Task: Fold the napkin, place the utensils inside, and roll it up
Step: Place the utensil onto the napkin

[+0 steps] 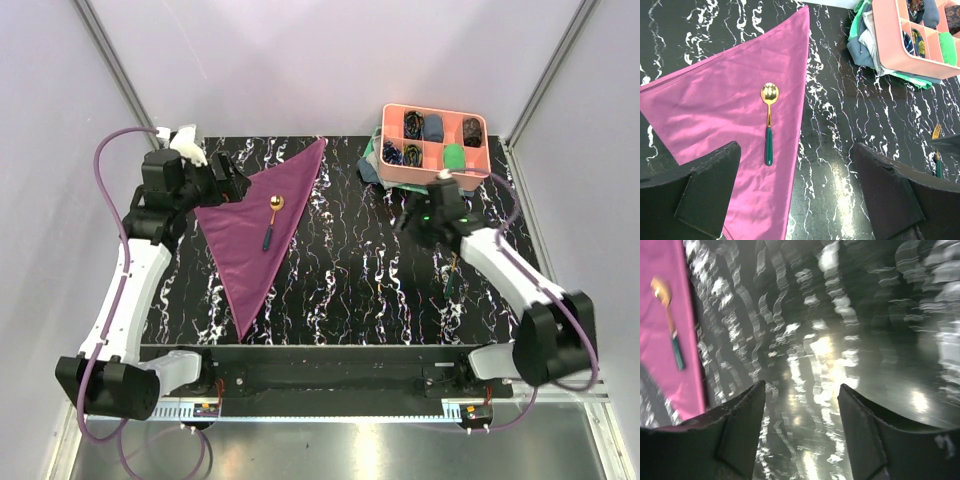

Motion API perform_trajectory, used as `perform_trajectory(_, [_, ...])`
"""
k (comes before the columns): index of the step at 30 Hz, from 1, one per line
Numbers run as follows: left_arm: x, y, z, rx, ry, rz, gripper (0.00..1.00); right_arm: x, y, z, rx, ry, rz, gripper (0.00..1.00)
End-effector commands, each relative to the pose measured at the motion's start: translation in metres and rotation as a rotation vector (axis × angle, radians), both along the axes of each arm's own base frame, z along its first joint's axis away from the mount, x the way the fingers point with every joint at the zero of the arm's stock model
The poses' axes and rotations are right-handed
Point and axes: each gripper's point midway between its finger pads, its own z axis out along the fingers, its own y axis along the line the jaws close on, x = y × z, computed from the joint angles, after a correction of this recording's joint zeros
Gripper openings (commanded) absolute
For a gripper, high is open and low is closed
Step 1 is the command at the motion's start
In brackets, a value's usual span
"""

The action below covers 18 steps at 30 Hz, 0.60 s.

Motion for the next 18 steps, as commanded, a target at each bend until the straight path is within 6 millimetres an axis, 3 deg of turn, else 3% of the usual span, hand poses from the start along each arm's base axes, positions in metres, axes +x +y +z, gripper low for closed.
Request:
perform_trajectory(1, [0.003,0.012,0.007,0.044,-0.062,0.045,0.98,-0.028,-0.069,0.012,-0.181,0.028,-0.087,0.7])
perform_trajectory(2, [0.003,0.011,0.005,0.045,-0.055,0.044,0.98,-0.028,-0.094,0.01,-0.202,0.049,-0.137,0.71])
perform_trajectory(5, [0.003,0.004,-0.001,0.023,-0.036,0.01,0.98,-0.039,-0.121,-0.01,-0.177,0.133,-0.183,0.71])
perform_trajectory(9, [0.003,0.005,-0.009,0.029,-0.018,0.011,0.98,-0.051,-0.121,-0.044,-0.15,0.251,-0.176,0.7])
perform_trajectory(13, [0.003,0.003,-0.011,0.025,-0.013,0.002,0.98,-0.065,-0.133,-0.082,-0.176,0.386,-0.202,0.68])
perform_trajectory(18, [0.004,-0.001,-0.015,0.016,0.003,-0.015,0.98,-0.074,-0.143,-0.103,-0.22,0.451,-0.227,0.68])
